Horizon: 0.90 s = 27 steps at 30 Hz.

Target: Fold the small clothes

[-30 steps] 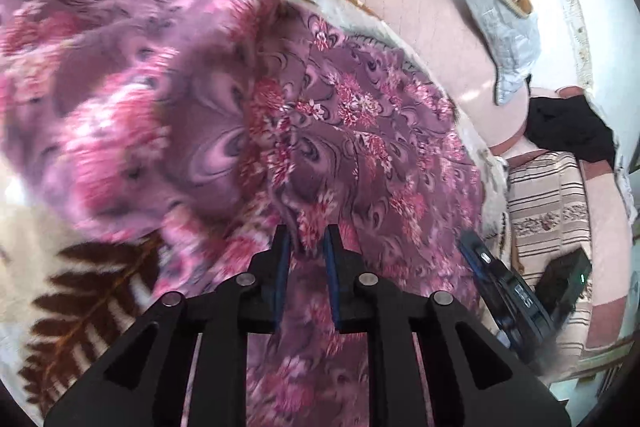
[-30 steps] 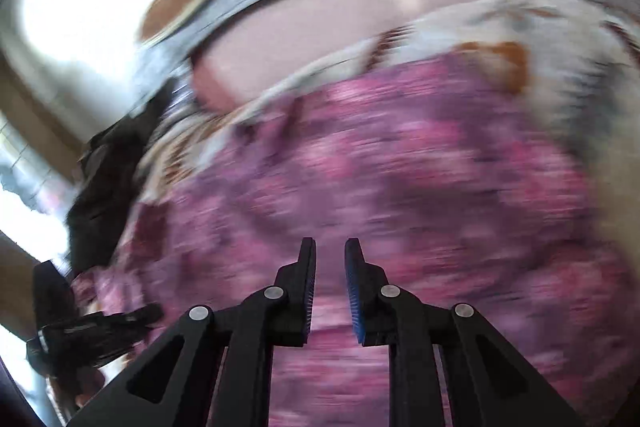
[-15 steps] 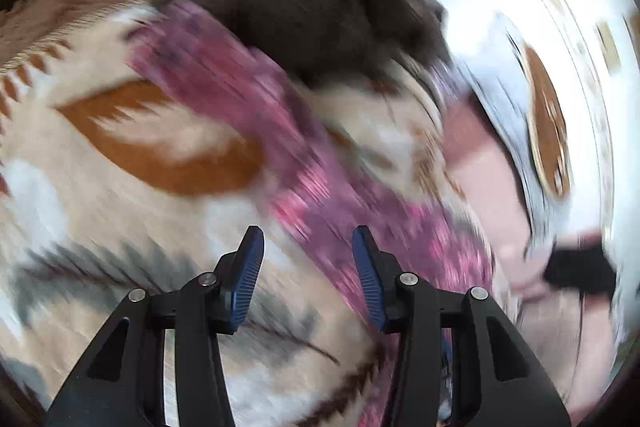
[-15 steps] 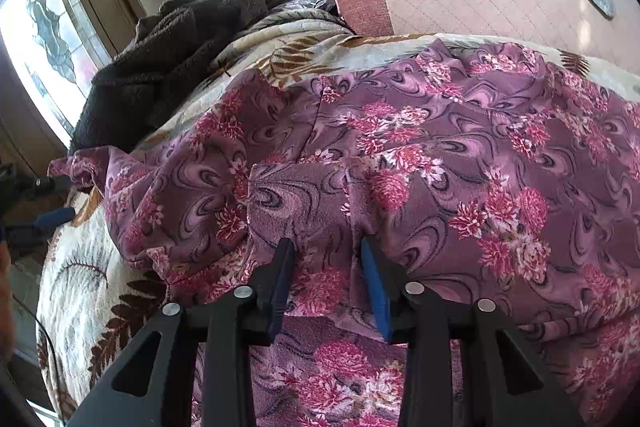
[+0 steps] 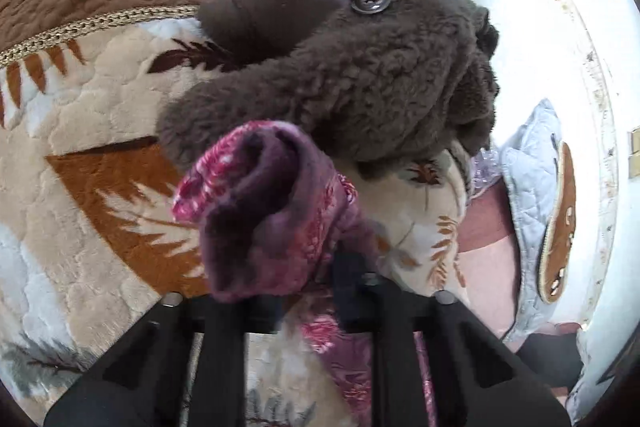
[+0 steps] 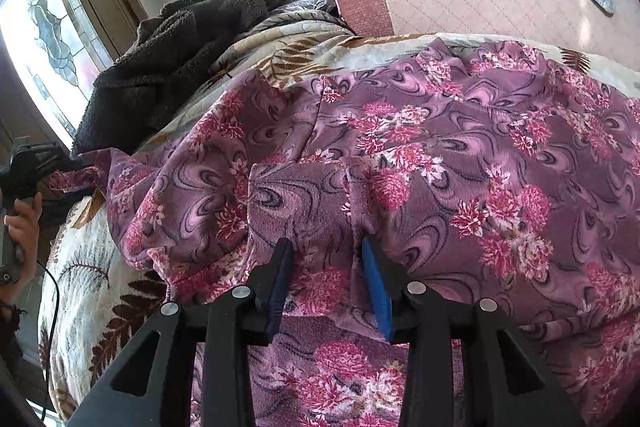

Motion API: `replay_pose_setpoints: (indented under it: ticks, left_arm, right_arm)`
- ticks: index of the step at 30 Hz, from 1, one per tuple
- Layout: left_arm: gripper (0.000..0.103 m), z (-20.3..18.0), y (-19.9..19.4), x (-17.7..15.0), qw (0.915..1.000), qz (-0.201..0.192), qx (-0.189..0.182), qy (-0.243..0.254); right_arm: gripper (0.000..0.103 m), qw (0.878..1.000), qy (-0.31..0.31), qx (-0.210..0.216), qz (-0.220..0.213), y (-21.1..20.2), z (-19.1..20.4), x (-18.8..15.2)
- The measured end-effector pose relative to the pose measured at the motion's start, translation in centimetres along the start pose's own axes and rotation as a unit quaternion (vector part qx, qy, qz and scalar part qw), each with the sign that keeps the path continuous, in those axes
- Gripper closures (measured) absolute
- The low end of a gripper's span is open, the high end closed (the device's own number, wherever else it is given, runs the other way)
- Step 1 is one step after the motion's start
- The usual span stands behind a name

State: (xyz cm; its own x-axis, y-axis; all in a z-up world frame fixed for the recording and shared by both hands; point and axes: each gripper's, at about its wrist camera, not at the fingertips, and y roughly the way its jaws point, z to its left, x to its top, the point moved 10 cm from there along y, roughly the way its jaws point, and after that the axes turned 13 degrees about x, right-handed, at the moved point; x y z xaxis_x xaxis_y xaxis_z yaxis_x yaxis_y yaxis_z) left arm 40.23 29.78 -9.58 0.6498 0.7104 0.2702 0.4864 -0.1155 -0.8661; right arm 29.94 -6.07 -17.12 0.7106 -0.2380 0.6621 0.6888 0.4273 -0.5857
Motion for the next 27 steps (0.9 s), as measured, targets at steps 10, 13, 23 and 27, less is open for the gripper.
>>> replay_pose_setpoints:
  ticks: [10,13,23,27]
  left_arm:
    - [0.093,-5.5,-4.7,-3.3,0.995,-0.041,-0.019,0.089]
    - [0.094,-8.0,-6.3,-5.2,0.9902,-0.05,-0.032,0.127]
    - [0.094,-16.1,-9.1,-11.4,0.9701,-0.047,-0.067,0.229]
    - [0.094,-19.0,-9.2,-14.7,0.9624,-0.035,-0.075,0.259]
  right_arm:
    - [0.064,1.0,0.014,0.015,0.0,-0.1,0.0,0.3]
    - [0.065,1.0,0.015,0.017,0.01,-0.6,0.1,0.5]
    - [0.062,0.994,0.028,-0.092,-0.042,-8.5,-8.4,2.9]
    - [0.061,0.985,0.073,-0.144,-0.061,-12.3,-14.7,2.0]
